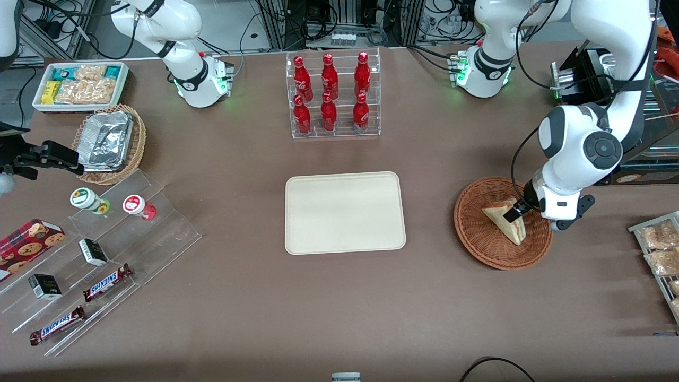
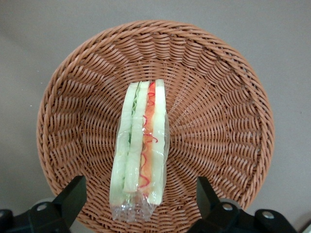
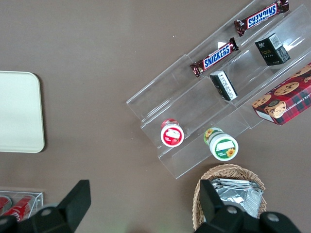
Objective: Place sandwich from basket to tray
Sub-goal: 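Lower the left gripper and close it on the wrapped sandwich, then lift the sandwich and carry it over the cream tray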
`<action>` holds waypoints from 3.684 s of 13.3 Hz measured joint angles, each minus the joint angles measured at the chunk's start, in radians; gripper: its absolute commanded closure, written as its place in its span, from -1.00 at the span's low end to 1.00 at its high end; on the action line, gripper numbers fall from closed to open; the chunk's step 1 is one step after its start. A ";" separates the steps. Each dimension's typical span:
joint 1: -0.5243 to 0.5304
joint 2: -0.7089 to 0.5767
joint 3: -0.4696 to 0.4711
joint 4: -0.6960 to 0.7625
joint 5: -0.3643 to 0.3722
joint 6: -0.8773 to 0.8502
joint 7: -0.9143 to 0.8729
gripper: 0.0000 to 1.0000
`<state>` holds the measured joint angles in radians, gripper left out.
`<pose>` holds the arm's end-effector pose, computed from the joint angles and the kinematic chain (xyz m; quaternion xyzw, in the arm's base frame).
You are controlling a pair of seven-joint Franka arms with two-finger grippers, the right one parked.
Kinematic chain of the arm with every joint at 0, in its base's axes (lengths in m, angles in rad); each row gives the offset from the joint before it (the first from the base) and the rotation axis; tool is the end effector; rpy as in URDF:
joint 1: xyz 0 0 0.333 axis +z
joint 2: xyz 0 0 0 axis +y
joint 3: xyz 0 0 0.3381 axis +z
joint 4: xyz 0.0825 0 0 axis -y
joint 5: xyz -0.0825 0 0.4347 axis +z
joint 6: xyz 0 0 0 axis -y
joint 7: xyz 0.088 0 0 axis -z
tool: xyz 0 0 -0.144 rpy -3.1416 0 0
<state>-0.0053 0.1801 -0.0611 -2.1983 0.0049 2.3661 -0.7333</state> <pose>0.5868 -0.0392 0.2489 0.9453 0.3261 -0.0070 0.0011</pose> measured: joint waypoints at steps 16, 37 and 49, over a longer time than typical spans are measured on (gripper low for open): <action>-0.001 0.085 0.000 -0.037 -0.001 0.083 -0.002 1.00; -0.439 0.088 -0.042 0.234 0.015 -0.204 -0.038 1.00; -0.693 0.478 -0.042 0.737 0.015 -0.328 -0.077 1.00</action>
<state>-0.6983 0.6576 -0.1031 -1.4613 0.0198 2.0378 -0.8106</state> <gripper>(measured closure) 0.841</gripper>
